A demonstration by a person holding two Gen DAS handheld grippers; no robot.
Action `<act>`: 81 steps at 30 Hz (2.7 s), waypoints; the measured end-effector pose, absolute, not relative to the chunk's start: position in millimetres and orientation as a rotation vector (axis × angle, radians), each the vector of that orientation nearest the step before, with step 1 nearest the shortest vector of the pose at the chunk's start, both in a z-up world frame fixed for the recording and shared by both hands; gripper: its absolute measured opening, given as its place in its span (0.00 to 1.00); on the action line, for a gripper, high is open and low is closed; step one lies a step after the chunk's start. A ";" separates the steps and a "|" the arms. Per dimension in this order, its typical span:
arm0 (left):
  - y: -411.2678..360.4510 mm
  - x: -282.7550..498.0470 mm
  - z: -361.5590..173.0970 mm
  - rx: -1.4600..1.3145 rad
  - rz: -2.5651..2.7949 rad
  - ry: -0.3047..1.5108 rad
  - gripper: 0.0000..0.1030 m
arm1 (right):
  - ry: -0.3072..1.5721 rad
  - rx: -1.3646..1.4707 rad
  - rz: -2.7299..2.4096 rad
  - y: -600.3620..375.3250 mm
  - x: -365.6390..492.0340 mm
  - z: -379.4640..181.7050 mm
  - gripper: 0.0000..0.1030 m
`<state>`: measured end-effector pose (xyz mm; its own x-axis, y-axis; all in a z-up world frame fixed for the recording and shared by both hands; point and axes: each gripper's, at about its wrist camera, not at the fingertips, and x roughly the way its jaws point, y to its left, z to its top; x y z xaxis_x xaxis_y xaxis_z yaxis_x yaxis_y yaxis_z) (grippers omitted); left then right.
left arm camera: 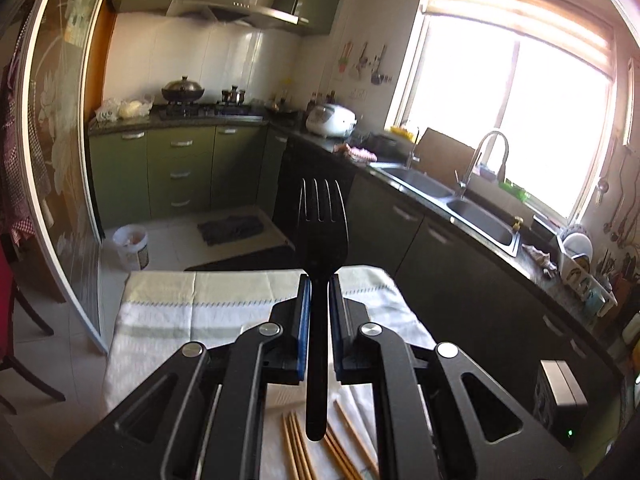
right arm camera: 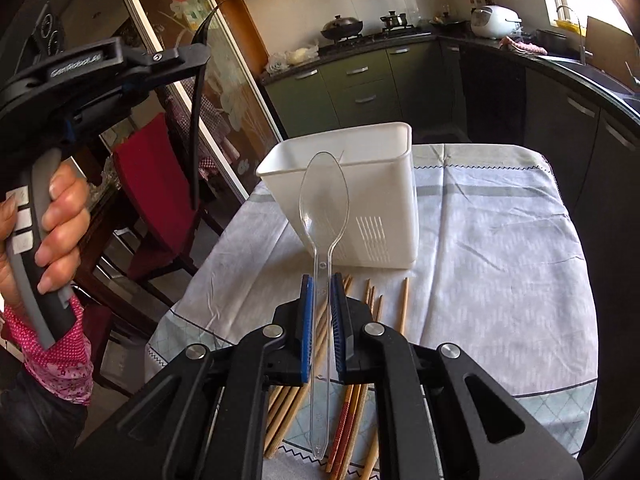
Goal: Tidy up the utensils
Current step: 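Carry the fork with the left gripper into the basket and open while the right gripper drops the spoon in, then lower the left gripper onto a wooden chopstick and close on it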
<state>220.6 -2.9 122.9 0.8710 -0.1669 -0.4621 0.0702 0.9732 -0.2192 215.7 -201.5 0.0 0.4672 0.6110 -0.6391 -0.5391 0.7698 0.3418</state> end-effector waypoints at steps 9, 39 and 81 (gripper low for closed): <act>-18.8 275.5 81.1 -0.119 -0.002 0.346 0.09 | 0.657 0.108 0.653 -240.0 201.5 30.4 0.09; 23.6 179.1 57.3 -0.115 -0.004 0.427 0.35 | 0.331 0.085 0.436 -158.0 339.4 50.5 0.10; -20.5 218.3 -104.6 -0.108 -0.002 1.296 0.24 | 0.525 0.304 0.445 -331.3 153.2 -38.9 0.39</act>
<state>218.3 -20.5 -104.6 0.2721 -0.0624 -0.9603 -0.0590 0.9949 -0.0813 153.2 -331.3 -38.9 0.7742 0.4807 -0.4118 -0.3285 0.8612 0.3879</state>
